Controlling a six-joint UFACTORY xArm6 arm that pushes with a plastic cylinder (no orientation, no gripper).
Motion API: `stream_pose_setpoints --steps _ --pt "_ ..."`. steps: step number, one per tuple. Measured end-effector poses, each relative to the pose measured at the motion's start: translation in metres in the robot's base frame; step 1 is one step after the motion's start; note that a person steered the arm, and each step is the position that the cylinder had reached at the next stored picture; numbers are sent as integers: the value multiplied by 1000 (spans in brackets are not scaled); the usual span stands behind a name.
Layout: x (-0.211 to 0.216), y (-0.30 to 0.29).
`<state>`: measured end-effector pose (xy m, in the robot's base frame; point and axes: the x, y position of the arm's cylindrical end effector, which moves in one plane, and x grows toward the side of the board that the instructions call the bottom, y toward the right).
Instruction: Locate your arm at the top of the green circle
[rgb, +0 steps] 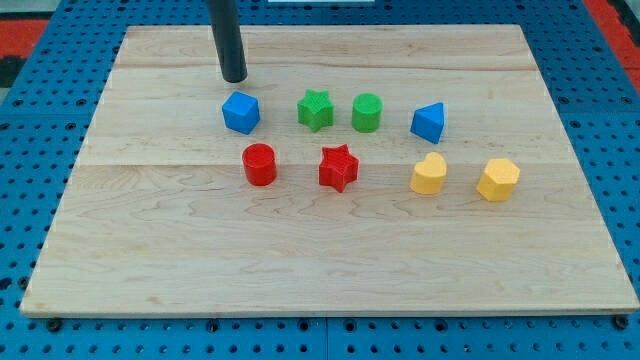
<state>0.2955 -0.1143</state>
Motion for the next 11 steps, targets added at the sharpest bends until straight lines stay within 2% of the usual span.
stream_pose_setpoints --steps 7,8,10,11 --pt "-8 -5" --pt "-13 23" --pt "-18 135" --pt "1 163"
